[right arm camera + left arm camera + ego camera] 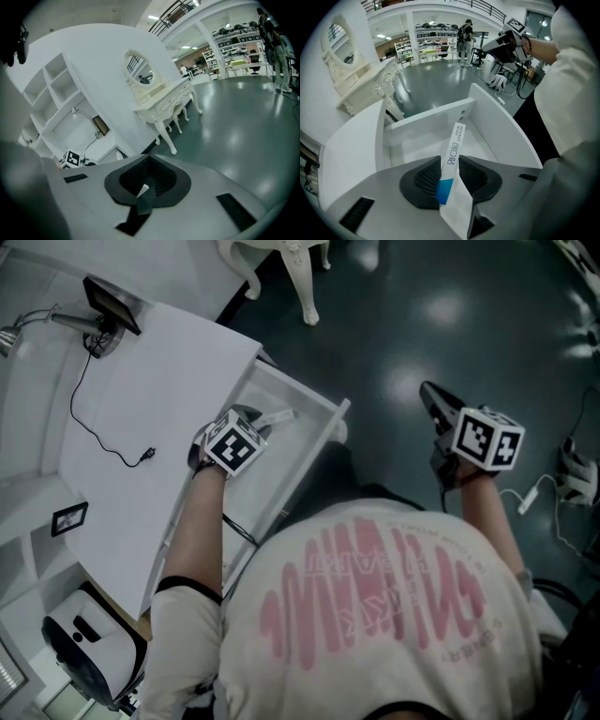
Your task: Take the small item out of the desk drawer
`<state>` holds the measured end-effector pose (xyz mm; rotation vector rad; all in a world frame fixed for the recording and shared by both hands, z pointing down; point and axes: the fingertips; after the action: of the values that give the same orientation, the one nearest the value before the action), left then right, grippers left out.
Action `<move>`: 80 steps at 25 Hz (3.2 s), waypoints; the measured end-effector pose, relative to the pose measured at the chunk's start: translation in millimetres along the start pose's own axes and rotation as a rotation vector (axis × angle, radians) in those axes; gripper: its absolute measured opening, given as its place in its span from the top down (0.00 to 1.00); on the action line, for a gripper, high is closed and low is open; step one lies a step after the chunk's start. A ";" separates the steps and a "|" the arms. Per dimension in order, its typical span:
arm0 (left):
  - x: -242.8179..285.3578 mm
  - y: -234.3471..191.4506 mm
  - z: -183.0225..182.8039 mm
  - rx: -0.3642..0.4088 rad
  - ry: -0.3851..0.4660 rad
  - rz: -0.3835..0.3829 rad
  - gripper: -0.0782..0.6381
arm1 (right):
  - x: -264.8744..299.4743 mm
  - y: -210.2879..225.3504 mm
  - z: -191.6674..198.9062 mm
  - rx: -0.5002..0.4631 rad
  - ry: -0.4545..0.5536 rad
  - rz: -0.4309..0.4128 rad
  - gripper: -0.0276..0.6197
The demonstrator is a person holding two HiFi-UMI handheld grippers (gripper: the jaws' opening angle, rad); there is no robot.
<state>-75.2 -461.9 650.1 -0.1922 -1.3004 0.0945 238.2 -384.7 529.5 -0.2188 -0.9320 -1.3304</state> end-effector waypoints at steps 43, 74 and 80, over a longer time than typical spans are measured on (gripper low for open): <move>-48.1 72.2 13.0 -0.469 0.463 -0.086 0.74 | -58.3 -51.5 5.8 -0.138 0.087 -0.136 0.93; -197.3 169.5 -22.5 -0.570 1.196 -0.381 0.74 | -132.3 -135.3 58.1 -0.355 0.152 -0.301 0.93; -201.3 185.0 -10.3 -0.594 1.232 -0.424 0.74 | -132.4 -135.3 60.0 -0.311 0.157 -0.308 0.93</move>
<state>-111.8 -317.1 420.8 -0.3902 -0.0794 -0.6894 97.2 -288.1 428.5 -0.2108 -0.6389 -1.7527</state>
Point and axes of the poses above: the fingertips, and each gripper's own axes: x forward along the fingers, y to its right, z out of its underside, and after that the axes turned 11 degrees about z, right-handed
